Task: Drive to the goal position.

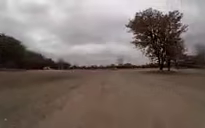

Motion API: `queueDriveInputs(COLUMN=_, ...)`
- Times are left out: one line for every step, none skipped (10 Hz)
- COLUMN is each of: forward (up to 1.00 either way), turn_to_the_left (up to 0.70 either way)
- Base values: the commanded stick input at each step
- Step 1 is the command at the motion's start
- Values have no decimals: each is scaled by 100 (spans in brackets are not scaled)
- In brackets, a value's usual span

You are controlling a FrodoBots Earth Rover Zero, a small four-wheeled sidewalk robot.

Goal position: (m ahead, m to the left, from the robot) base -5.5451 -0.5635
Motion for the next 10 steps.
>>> queueDriveInputs(forward=70, turn_to_the_left=0)
queueDriveInputs(forward=70, turn_to_the_left=7)
queueDriveInputs(forward=70, turn_to_the_left=15)
queueDriveInputs(forward=70, turn_to_the_left=15)
queueDriveInputs(forward=70, turn_to_the_left=-1)
queueDriveInputs(forward=70, turn_to_the_left=-1)
queueDriveInputs(forward=70, turn_to_the_left=-1)
queueDriveInputs(forward=70, turn_to_the_left=-1)
queueDriveInputs(forward=70, turn_to_the_left=-1)
queueDriveInputs(forward=70, turn_to_the_left=-1)
